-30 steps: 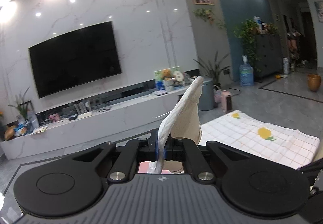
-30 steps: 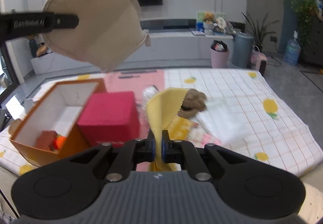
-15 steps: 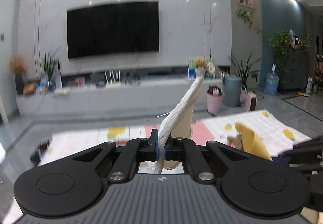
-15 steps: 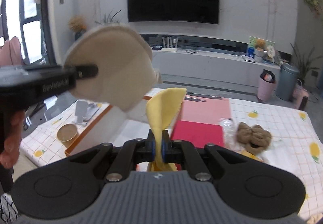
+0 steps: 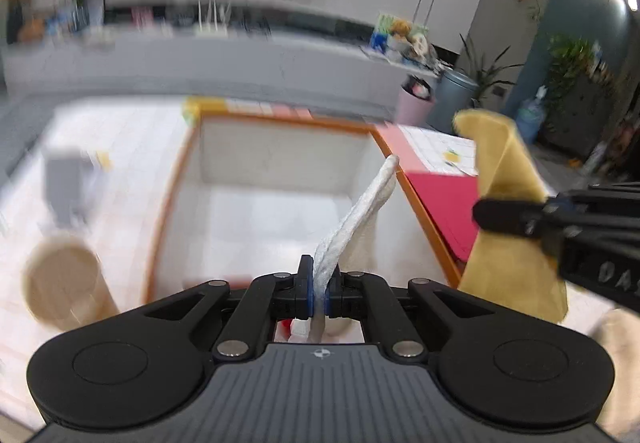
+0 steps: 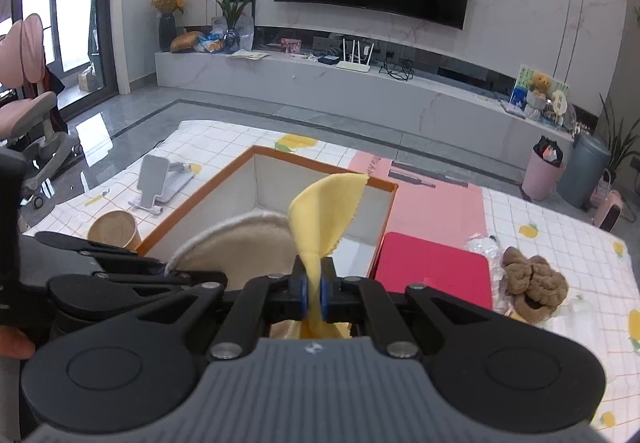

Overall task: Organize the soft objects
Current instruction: 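Carry the white pad into the shoebox and release it while the right tool holds the cloth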

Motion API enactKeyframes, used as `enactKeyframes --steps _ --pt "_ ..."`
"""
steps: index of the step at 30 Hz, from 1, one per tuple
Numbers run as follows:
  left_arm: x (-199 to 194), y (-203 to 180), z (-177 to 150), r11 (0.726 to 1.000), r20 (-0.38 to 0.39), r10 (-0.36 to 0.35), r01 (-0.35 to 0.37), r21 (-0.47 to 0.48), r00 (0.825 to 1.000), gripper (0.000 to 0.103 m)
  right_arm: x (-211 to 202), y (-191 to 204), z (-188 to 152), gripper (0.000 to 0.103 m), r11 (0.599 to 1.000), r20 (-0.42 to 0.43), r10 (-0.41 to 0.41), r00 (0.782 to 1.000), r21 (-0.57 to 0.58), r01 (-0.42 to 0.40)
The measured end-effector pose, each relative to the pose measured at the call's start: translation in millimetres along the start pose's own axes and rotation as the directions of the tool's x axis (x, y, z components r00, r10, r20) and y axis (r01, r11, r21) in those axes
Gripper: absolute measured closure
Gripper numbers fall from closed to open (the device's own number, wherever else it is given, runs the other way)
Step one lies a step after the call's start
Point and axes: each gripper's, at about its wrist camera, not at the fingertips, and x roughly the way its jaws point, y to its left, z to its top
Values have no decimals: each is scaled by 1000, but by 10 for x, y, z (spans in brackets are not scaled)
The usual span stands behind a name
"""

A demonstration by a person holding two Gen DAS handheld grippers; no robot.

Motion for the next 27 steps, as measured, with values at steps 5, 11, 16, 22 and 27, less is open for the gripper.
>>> enactKeyframes --steps 5,11,16,22,27 --pt "-88 -351 46 964 156 120 -152 217 980 98 151 -100 -49 100 1000 4 -10 1000 16 10" --pt "81 -643 -308 922 111 57 -96 376 992 95 100 -313 -104 100 997 25 -14 1000 72 12" --pt "95 -737 -597 885 1 -27 23 466 1000 60 36 -537 -155 100 994 20 -43 999 105 41" --pt "-317 -573 -534 887 -50 -219 220 405 974 7 -44 -616 -197 100 992 18 -52 998 115 50" --pt "-486 -263 -257 957 -15 -155 154 246 988 7 -110 -585 -140 100 992 22 -12 1000 122 9"
